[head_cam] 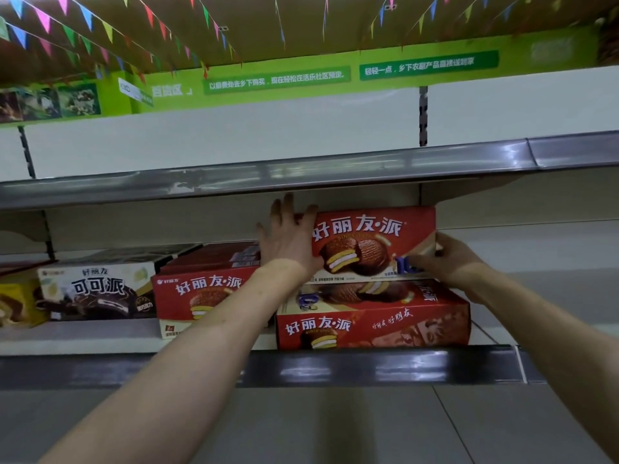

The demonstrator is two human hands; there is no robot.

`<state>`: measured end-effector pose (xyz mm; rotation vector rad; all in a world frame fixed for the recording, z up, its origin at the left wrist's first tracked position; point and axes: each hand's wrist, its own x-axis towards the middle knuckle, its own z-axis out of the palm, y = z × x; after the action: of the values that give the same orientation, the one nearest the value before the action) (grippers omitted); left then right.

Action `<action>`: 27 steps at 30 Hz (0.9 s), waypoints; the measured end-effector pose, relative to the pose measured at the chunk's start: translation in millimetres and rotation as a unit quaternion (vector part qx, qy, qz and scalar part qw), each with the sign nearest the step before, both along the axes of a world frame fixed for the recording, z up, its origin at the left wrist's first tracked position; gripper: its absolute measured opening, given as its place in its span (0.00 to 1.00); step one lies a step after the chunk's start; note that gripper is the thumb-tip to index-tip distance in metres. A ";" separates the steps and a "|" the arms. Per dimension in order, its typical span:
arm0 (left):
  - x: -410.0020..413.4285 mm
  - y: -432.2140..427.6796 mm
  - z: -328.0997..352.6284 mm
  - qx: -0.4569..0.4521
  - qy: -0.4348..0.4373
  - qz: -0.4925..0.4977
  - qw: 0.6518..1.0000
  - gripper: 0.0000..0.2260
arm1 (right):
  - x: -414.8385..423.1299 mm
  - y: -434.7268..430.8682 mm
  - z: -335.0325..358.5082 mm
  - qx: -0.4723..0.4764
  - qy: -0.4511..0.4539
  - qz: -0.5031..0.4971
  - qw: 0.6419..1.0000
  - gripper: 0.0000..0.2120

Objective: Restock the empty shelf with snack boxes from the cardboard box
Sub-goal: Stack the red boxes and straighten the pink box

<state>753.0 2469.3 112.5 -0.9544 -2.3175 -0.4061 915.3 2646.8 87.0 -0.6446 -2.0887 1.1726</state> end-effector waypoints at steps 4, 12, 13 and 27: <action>5.0 7.1 11.9 -0.100 0.060 -0.016 0.993 0.47 | -2.6 -4.5 -5.1 -0.040 -0.204 -0.015 0.978 0.22; 7.8 21.9 2.1 -0.094 0.087 -0.003 0.992 0.50 | 18.9 -31.5 14.6 0.150 -0.346 -0.032 0.926 0.34; 8.7 23.2 2.4 -0.094 0.086 -0.001 0.992 0.50 | 22.5 -42.1 15.2 0.227 -0.352 -0.047 0.907 0.33; 9.1 24.8 10.5 -0.098 0.063 -0.009 0.993 0.45 | 3.5 -61.6 21.0 0.359 -0.261 0.091 0.891 0.20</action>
<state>762.2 2494.1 123.1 -1.0636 -2.2642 -0.1229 918.8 2585.2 108.0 -0.4281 -2.8425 0.2258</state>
